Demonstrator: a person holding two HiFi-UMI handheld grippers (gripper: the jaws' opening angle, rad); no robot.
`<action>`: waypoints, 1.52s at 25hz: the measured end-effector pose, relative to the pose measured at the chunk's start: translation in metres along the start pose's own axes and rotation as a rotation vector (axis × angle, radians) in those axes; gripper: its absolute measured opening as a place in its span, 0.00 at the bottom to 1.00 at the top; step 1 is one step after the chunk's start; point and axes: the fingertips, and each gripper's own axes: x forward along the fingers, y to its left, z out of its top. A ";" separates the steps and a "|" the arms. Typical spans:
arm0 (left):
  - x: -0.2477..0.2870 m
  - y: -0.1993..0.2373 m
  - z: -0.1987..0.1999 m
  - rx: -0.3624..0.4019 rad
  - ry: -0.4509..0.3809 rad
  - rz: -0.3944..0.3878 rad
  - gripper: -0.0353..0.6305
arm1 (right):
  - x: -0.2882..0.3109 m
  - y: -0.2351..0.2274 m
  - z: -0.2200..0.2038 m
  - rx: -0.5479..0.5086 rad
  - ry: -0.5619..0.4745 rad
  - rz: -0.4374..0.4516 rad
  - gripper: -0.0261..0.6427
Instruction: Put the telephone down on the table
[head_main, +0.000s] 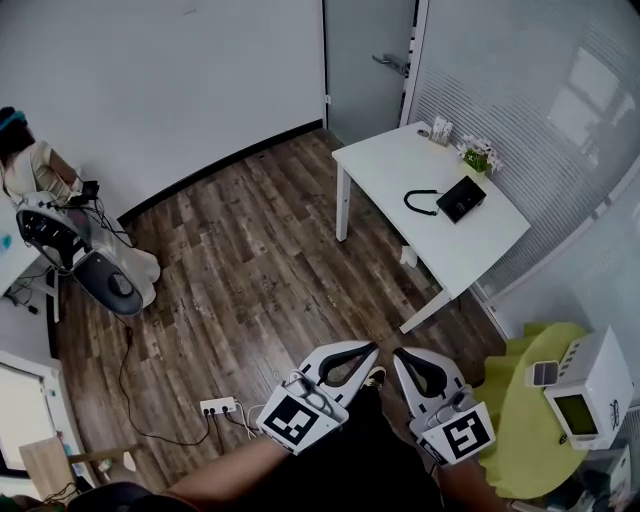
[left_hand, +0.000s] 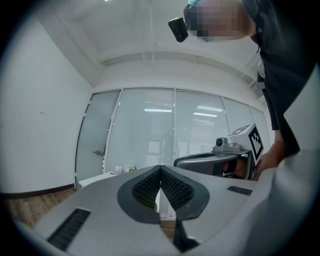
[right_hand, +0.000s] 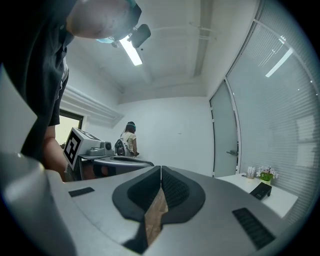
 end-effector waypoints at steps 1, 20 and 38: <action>0.002 0.006 0.000 0.003 0.002 0.009 0.07 | 0.005 -0.003 0.000 -0.002 -0.002 0.009 0.07; 0.116 0.122 0.014 0.040 0.056 0.127 0.07 | 0.112 -0.136 0.005 0.040 -0.047 0.142 0.07; 0.197 0.211 0.010 0.004 0.087 0.065 0.07 | 0.182 -0.232 -0.016 0.069 0.013 0.064 0.07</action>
